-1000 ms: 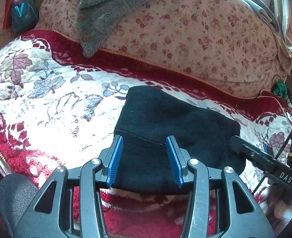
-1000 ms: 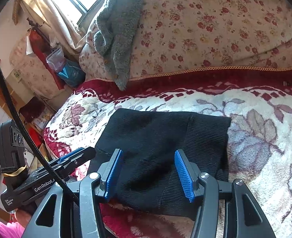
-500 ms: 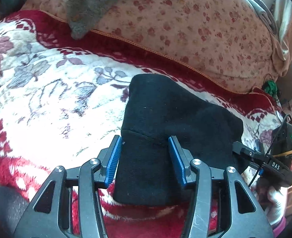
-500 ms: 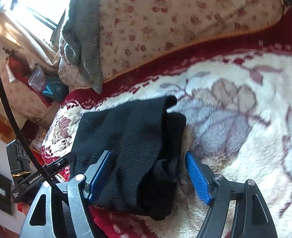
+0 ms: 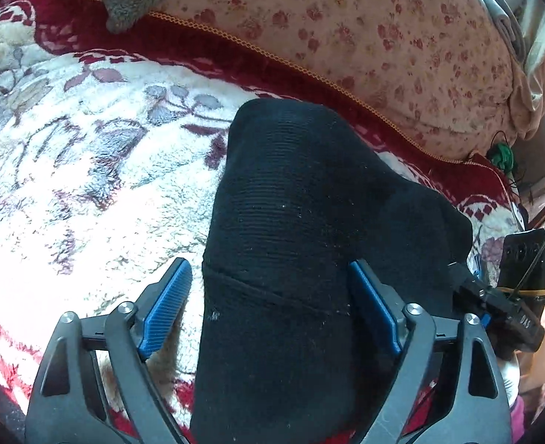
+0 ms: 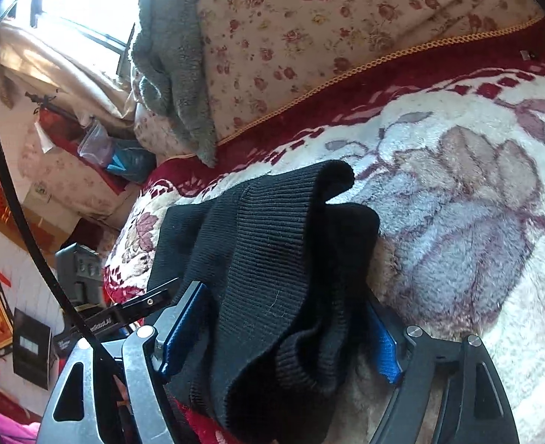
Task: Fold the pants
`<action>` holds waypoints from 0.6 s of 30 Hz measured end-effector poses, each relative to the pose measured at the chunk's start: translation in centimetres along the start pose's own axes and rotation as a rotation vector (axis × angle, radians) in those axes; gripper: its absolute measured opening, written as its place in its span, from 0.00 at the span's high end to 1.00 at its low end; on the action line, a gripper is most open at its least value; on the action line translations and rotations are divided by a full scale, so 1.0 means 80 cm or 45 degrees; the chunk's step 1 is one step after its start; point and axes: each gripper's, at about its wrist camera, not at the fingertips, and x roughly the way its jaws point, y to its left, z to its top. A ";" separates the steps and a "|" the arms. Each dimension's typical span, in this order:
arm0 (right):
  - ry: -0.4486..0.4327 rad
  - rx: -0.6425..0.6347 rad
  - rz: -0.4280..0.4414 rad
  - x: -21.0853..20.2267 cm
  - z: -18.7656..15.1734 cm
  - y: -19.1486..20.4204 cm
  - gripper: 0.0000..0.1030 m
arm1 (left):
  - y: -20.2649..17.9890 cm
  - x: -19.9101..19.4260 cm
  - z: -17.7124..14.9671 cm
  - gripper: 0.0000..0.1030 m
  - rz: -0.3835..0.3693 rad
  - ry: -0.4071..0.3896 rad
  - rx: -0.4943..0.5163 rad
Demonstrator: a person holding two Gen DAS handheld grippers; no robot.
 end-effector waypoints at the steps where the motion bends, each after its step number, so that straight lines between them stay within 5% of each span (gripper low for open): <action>1: 0.003 -0.023 -0.012 0.001 -0.001 0.002 0.30 | -0.002 0.000 0.000 0.14 0.008 -0.004 0.015; 11: -0.039 -0.066 -0.022 -0.003 -0.007 -0.001 0.43 | -0.007 0.006 -0.005 0.15 0.038 -0.028 0.057; 12: -0.039 -0.066 -0.021 -0.003 -0.007 0.000 0.44 | -0.008 0.004 -0.006 0.19 0.029 -0.032 0.064; 14: -0.038 -0.061 -0.019 -0.005 -0.007 0.000 0.47 | -0.013 -0.002 -0.009 0.43 -0.035 -0.040 0.082; 18: -0.041 -0.044 -0.001 -0.011 -0.007 0.003 0.55 | -0.021 -0.013 -0.014 0.60 -0.010 -0.088 0.098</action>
